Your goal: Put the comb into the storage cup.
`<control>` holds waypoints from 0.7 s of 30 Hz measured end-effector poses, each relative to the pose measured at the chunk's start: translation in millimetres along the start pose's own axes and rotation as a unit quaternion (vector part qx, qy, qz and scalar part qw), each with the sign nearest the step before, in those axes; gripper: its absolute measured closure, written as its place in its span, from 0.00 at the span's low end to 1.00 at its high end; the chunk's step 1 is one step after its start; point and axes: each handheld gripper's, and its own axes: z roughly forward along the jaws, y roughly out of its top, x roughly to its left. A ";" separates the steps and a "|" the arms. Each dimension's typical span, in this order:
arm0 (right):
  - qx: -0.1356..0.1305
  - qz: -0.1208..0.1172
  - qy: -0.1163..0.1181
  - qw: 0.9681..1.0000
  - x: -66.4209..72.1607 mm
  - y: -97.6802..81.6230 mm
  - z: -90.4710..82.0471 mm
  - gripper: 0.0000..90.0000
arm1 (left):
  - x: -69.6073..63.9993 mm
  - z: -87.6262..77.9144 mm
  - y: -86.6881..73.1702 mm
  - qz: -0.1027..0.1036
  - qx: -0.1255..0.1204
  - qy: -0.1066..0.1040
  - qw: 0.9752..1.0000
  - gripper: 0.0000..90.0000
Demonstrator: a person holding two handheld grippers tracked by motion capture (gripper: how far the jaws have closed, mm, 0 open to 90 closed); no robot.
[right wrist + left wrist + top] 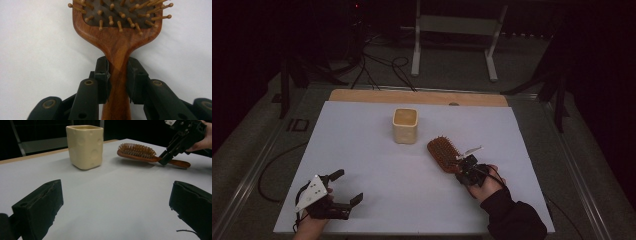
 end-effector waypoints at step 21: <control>-0.116 -0.005 0.020 0.993 -5.7 -8.4 -19.6 0.81 | -3.8 4.8 11.1 -0.020 0.014 0.011 1.000 0.00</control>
